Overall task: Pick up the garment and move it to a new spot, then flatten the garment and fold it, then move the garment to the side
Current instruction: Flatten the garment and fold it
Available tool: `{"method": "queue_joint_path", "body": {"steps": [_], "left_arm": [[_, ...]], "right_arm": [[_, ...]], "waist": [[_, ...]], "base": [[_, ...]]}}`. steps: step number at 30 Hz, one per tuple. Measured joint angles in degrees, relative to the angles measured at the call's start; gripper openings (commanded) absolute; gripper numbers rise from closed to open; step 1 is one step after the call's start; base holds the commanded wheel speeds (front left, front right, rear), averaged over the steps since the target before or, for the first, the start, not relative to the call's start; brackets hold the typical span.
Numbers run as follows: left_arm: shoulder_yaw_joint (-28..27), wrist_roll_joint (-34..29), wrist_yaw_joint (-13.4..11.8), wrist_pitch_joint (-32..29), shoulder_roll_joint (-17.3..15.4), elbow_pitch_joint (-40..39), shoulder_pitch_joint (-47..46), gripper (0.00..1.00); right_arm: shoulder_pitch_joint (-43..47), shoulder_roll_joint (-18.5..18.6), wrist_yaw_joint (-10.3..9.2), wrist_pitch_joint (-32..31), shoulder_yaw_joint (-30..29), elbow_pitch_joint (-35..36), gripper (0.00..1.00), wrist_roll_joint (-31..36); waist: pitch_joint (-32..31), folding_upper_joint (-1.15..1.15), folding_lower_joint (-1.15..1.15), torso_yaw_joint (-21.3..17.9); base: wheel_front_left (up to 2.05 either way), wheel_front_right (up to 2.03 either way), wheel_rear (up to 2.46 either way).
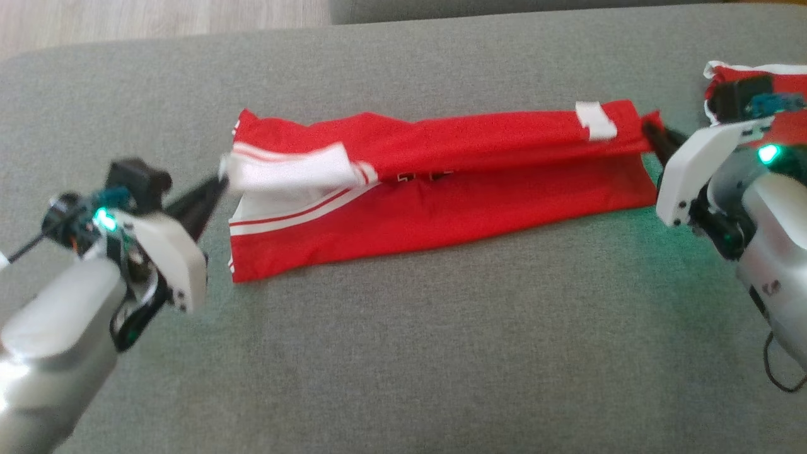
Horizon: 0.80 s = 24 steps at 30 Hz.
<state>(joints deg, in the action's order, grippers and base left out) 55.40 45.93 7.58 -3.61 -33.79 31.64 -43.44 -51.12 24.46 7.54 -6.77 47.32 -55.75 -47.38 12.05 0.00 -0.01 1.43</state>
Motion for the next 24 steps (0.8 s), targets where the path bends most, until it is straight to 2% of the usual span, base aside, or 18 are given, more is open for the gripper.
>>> {"method": "queue_joint_path", "body": {"steps": [9, 17, 18, 19, 20, 21, 24], "left_arm": [[2.1, 4.7, 0.0, -9.3, -3.9, -6.2, 3.5, 0.0], [2.4, 6.6, -0.7, -13.0, -5.6, -10.0, 5.0, 0.0], [2.4, 6.6, -1.4, -13.0, -5.6, -10.2, 5.1, 0.48], [2.4, 6.6, -2.1, -12.9, -5.6, -10.3, 5.1, 0.93], [2.4, 6.5, -2.6, -12.8, -5.5, -10.5, 5.1, 0.93], [2.4, 6.5, -2.8, -12.3, -5.5, -10.7, 5.2, 1.0], [2.2, 6.5, -4.2, -10.2, -5.2, -10.9, 5.6, 1.0]], "right_arm": [[0.5, 3.1, 0.0, -7.7, 7.4, 3.7, 0.0, -5.4], [0.5, 3.7, 0.0, -10.3, 11.5, 4.7, 0.0, -8.2], [0.5, 3.7, 0.0, -10.3, 11.8, 4.6, 0.66, -8.6], [0.5, 3.7, 0.0, -10.3, 12.1, 4.6, 1.0, -8.7], [0.5, 3.6, 0.0, -10.3, 12.2, 4.3, 1.0, -9.0], [0.5, 3.6, 0.0, -10.3, 12.3, 4.0, 1.0, -9.6], [0.5, 3.5, 0.0, -9.4, 11.8, 3.4, 1.0, -11.9]], "waist": [[-1.3, 0.0, 0.01, -0.8], [-1.8, 0.0, 0.01, -1.6], [-1.8, 0.0, 0.01, -1.7], [-1.8, 0.0, 0.01, -1.8], [-1.9, 0.0, 0.01, -1.9], [-1.9, 0.0, 0.01, -2.0], [-2.3, 0.0, 0.01, -2.2]], "base": [[0.0, 0.0, 0.0], [0.0, 0.0, 0.0], [0.0, 0.0, 0.0], [0.0, 0.0, 0.0], [0.0, 0.0, 0.0], [0.0, 0.0, 0.0], [0.0, 0.0, 0.0]]}}
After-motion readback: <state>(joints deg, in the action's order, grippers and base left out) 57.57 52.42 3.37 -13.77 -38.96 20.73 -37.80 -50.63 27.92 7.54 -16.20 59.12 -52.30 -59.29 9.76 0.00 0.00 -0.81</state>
